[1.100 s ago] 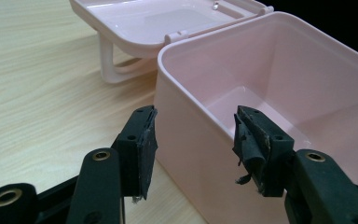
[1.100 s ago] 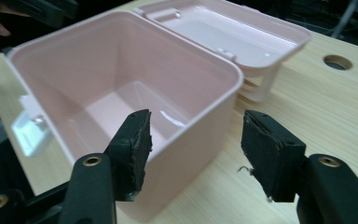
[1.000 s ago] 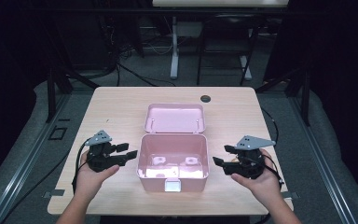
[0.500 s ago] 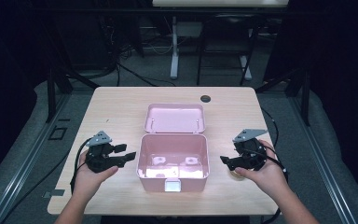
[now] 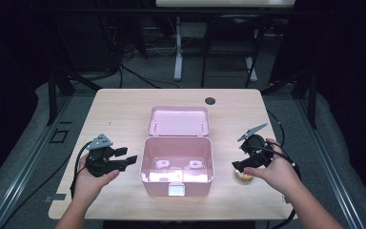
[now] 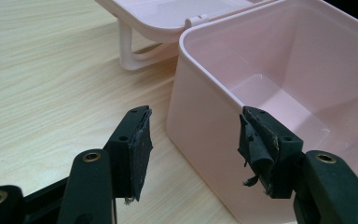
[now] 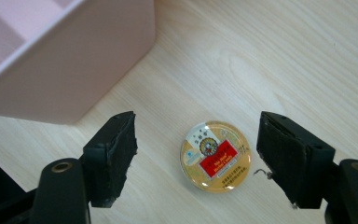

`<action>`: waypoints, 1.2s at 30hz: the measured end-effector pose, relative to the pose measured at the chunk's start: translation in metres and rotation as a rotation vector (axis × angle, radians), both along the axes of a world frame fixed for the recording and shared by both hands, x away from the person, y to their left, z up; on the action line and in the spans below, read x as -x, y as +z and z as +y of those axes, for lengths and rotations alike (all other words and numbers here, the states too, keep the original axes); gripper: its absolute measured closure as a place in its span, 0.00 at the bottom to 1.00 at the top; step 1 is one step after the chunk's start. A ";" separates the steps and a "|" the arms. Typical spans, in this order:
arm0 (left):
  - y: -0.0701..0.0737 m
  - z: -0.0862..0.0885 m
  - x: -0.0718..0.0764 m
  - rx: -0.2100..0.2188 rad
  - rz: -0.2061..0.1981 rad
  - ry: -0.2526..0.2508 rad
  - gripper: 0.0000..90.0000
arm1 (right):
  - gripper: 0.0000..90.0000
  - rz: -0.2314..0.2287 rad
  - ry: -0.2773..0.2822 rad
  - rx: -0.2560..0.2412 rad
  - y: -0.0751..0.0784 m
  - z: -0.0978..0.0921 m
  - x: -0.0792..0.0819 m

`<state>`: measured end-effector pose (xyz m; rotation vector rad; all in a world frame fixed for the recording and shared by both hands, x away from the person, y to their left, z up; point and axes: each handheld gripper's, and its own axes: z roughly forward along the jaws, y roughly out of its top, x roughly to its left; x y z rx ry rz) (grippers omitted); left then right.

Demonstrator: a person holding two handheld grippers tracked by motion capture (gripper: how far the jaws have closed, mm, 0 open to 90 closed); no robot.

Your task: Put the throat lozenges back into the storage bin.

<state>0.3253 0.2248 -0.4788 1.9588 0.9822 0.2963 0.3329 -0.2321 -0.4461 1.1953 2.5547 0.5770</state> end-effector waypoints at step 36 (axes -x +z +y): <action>0.001 0.005 -0.001 0.002 -0.003 0.015 0.47 | 0.09 0.289 -0.150 0.141 -0.069 -0.006 -0.043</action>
